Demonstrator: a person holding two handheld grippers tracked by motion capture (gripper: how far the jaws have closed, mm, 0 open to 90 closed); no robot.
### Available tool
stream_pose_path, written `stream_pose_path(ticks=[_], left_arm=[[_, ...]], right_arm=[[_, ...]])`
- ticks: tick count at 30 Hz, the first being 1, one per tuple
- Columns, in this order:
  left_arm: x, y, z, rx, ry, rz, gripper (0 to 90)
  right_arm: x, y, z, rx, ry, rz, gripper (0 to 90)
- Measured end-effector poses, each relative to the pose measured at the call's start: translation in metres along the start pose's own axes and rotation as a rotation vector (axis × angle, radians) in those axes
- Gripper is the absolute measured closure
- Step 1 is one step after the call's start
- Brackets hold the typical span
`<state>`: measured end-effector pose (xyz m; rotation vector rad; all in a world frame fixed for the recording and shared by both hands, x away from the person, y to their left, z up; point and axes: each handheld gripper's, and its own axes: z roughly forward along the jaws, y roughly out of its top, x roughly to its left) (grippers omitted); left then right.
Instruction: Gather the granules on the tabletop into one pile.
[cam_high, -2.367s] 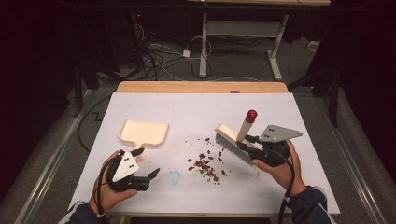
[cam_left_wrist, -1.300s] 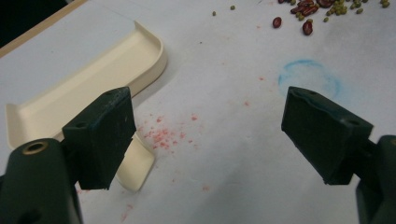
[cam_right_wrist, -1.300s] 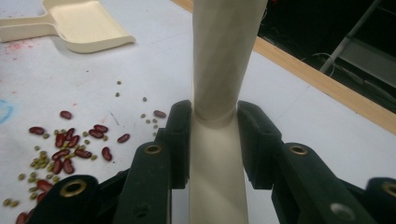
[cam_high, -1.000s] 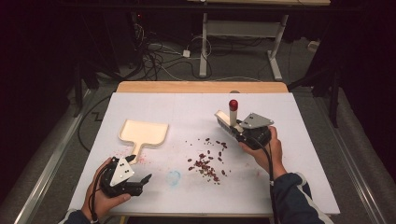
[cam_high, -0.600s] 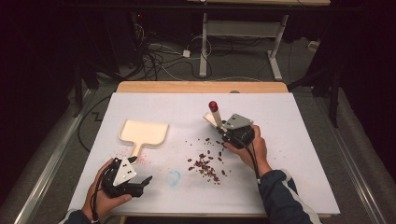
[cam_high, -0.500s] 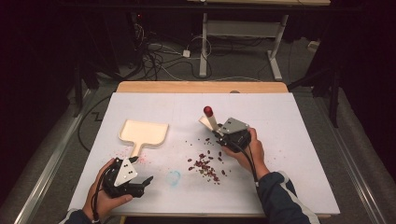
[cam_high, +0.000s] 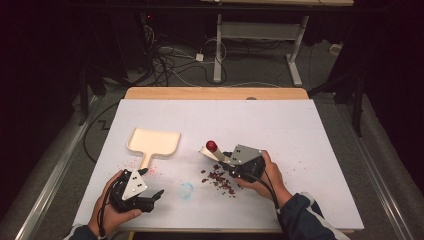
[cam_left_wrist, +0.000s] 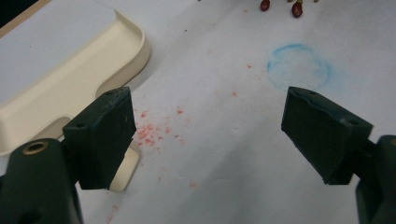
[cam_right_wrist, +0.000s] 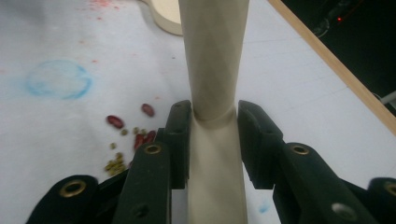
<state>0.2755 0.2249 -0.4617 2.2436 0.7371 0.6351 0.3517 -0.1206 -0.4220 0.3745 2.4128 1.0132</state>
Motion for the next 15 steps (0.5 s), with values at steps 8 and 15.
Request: stream_pose_path(ticks=[8,15], left_arm=[[-0.001,0.001,0.001,-0.001,-0.006,-0.006,16.9],[-0.001,0.002,0.001,-0.005,-0.009,-0.010,16.9]], right_arm=[[0.007,-0.003,-0.021,-0.008,0.045,-0.006,67.7],[-0.016,0.003,-0.028,-0.048,-0.005,0.025,67.8]])
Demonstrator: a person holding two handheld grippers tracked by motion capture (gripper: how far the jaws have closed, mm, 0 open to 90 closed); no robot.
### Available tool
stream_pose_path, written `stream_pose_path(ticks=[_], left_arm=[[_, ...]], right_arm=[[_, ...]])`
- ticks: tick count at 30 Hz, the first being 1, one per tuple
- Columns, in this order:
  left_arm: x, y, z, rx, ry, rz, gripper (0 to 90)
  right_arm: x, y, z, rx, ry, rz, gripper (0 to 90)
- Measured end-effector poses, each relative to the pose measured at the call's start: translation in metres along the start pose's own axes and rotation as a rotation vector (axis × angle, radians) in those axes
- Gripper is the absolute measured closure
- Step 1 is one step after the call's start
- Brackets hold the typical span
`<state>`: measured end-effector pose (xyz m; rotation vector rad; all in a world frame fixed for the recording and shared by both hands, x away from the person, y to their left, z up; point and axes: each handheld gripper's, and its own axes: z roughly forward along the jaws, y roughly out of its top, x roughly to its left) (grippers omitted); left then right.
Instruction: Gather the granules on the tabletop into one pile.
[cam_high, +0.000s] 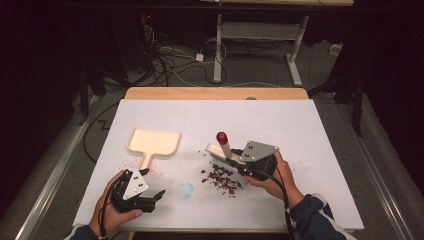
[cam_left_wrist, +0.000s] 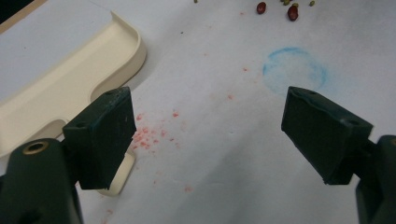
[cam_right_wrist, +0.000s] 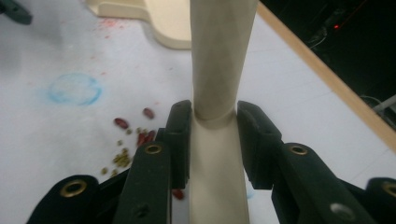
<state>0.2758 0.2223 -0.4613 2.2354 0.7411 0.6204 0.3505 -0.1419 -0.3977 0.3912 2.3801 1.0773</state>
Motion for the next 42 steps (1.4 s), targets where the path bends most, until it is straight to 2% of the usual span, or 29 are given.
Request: stream_pose_path(ticks=[3,6,7,11,14,15,16,17,19,20,21,24,25,26,27,29,37,42], left_arm=[[0.001,-0.001,0.000,-0.002,0.001,-0.007,16.9],[0.001,-0.001,0.000,-0.003,-0.001,-0.011,16.9],[0.001,-0.001,0.000,-0.003,-0.001,-0.011,16.9],[0.003,-0.001,0.001,0.000,-0.001,0.006,16.9],[0.003,-0.002,0.001,-0.004,-0.005,0.003,16.9],[0.003,-0.002,0.001,-0.006,-0.007,0.001,16.9],[0.003,-0.002,0.001,-0.005,-0.009,0.002,17.1],[0.003,-0.002,0.001,-0.004,-0.010,0.004,17.1],[0.003,-0.002,0.000,-0.003,-0.014,0.007,17.2],[0.003,-0.002,0.000,-0.003,-0.014,0.007,17.2],[0.003,-0.002,0.000,-0.003,-0.014,0.008,17.2],[0.003,-0.002,0.001,0.000,-0.013,0.005,17.2],[0.002,-0.002,0.001,0.002,-0.011,0.007,17.2],[0.002,-0.002,0.001,0.002,-0.012,0.008,17.2],[0.002,-0.001,0.001,0.002,-0.013,0.009,17.2],[0.001,-0.001,0.001,-0.001,-0.013,0.007,17.2],[0.000,0.000,0.001,0.010,-0.013,0.016,17.2],[0.000,0.000,0.001,0.010,-0.011,0.014,17.2]], right_arm=[[-0.012,0.005,0.007,0.003,-0.035,-0.007,67.8],[-0.025,0.010,0.021,-0.019,-0.039,0.000,67.8],[-0.025,0.010,0.021,-0.019,-0.039,0.000,67.8],[-0.035,0.019,0.051,-0.030,-0.039,-0.030,67.8],[-0.037,0.020,0.066,-0.074,0.010,-0.014,67.8],[-0.037,0.020,0.066,-0.074,0.010,-0.014,67.8],[-0.037,0.020,0.075,-0.095,0.045,-0.004,67.8],[-0.037,0.020,0.075,-0.095,0.045,-0.004,67.8],[-0.031,0.019,0.084,-0.096,0.087,-0.003,67.8],[-0.031,0.019,0.084,-0.096,0.087,-0.003,67.8],[-0.026,0.018,0.086,-0.106,0.119,-0.014,67.8],[-0.020,0.017,0.085,-0.110,0.137,-0.042,67.8],[-0.013,0.014,0.083,-0.107,0.156,-0.066,67.6],[-0.013,0.014,0.083,-0.107,0.156,-0.066,67.6],[-0.009,0.010,0.079,-0.107,0.170,-0.095,67.5],[-0.006,0.005,0.072,-0.111,0.188,-0.113,67.4],[-0.002,-0.017,0.043,-0.114,0.256,-0.178,67.1],[0.000,-0.025,0.028,-0.125,0.300,-0.194,67.1]])
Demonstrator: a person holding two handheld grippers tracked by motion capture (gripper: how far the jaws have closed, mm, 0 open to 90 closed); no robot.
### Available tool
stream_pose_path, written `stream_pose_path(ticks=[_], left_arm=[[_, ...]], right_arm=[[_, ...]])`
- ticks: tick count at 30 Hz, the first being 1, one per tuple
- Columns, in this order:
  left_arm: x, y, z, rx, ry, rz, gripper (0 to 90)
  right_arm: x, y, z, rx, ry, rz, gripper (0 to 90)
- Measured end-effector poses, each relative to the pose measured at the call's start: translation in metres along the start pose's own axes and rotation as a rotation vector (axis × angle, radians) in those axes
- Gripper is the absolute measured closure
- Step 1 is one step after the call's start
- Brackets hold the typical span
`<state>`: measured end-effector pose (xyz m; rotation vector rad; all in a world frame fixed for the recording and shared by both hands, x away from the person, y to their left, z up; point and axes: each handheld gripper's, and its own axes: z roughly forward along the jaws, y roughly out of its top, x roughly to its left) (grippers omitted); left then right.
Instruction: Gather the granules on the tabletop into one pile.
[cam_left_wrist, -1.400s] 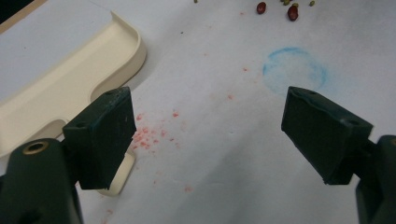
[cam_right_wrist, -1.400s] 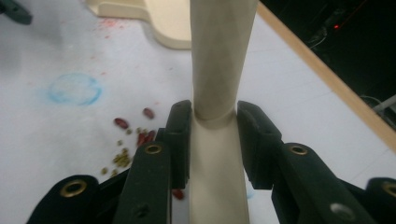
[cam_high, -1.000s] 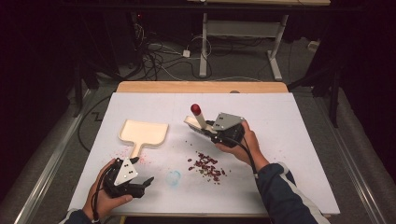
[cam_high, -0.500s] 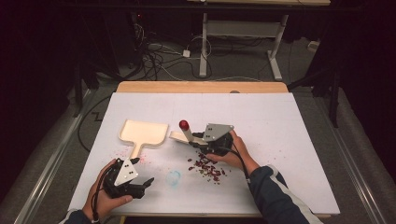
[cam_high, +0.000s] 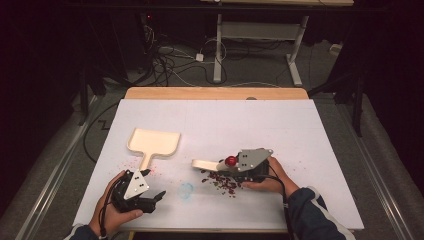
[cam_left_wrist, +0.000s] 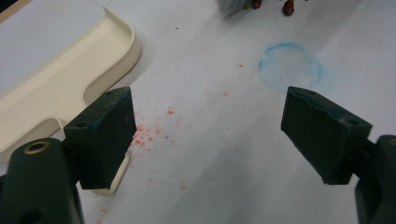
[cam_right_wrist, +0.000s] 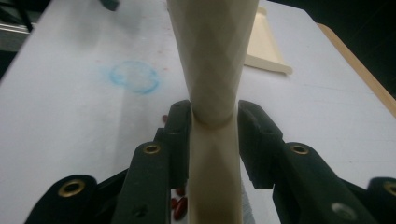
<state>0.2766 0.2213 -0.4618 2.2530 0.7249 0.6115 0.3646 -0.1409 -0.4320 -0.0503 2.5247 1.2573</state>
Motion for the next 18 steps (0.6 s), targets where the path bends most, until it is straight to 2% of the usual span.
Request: stream_pose_path(ticks=[1,4,7,11,12,13,14,18], left_arm=[[0.000,0.000,0.000,0.000,0.002,0.001,17.2],[-0.001,0.001,-0.001,-0.001,0.002,0.002,17.2],[-0.002,0.001,-0.001,0.002,0.002,0.008,17.2],[-0.002,0.002,-0.001,0.001,0.003,0.009,17.2],[-0.002,0.002,-0.001,0.001,0.003,0.009,17.2],[-0.002,0.002,-0.001,0.000,0.004,0.009,17.2],[-0.001,0.002,-0.002,-0.001,0.004,0.008,17.2],[-0.001,0.002,-0.003,-0.001,0.006,0.010,17.2]], right_arm=[[0.004,-0.001,-0.007,0.003,0.011,-0.012,67.1],[0.006,-0.003,-0.013,-0.001,0.010,-0.011,67.2],[0.004,-0.007,-0.021,-0.013,-0.020,-0.005,67.5],[0.001,-0.008,-0.024,-0.042,-0.100,0.022,67.8],[0.001,-0.008,-0.024,-0.042,-0.100,0.022,67.8],[0.000,-0.007,-0.025,-0.044,-0.118,0.025,67.8],[0.000,-0.006,-0.027,-0.043,-0.157,0.034,67.8],[-0.002,-0.003,-0.033,-0.054,-0.180,0.048,67.8]])
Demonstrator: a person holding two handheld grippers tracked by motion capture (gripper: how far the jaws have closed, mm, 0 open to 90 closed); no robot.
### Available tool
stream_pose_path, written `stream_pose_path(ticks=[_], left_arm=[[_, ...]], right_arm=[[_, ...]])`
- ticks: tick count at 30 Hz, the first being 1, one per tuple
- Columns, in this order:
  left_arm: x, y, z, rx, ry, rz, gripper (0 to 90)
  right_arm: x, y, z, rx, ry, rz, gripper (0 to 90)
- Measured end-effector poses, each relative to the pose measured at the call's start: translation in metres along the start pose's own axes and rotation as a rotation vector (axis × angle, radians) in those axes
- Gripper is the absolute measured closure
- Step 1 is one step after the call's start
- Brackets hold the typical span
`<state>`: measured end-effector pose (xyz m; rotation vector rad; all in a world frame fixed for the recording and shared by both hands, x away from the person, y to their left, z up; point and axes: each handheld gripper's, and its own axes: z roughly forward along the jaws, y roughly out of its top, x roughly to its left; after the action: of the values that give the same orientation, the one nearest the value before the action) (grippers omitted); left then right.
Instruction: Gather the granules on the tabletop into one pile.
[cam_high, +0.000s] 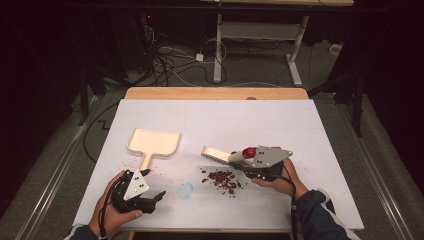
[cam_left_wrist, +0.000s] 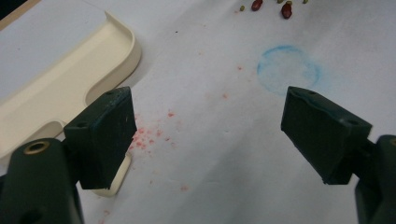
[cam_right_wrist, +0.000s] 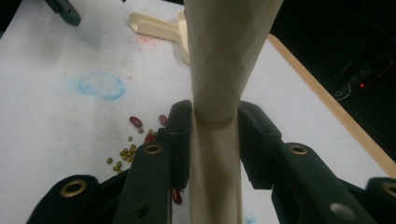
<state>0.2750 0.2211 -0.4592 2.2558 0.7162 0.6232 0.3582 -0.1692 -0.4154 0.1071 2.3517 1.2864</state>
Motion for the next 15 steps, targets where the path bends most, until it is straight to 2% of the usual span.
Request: stream_pose_path(ticks=[3,7,9,11,15], left_arm=[[0.000,0.000,-0.001,-0.001,0.002,0.003,17.2],[0.000,0.000,-0.001,-0.004,0.003,0.003,17.2],[0.000,0.001,-0.002,-0.005,0.002,0.004,17.2],[0.000,0.001,-0.002,-0.006,0.003,0.004,17.2],[0.000,0.001,-0.003,-0.009,0.003,0.006,17.2]], right_arm=[[-0.001,0.010,-0.014,0.001,-0.014,0.022,67.8],[0.000,0.025,-0.031,0.028,0.018,0.060,67.8],[0.002,0.033,-0.038,0.052,0.065,0.086,67.9],[0.008,0.039,-0.045,0.069,0.091,0.090,67.8],[0.024,0.048,-0.051,0.122,0.187,0.083,67.8]])
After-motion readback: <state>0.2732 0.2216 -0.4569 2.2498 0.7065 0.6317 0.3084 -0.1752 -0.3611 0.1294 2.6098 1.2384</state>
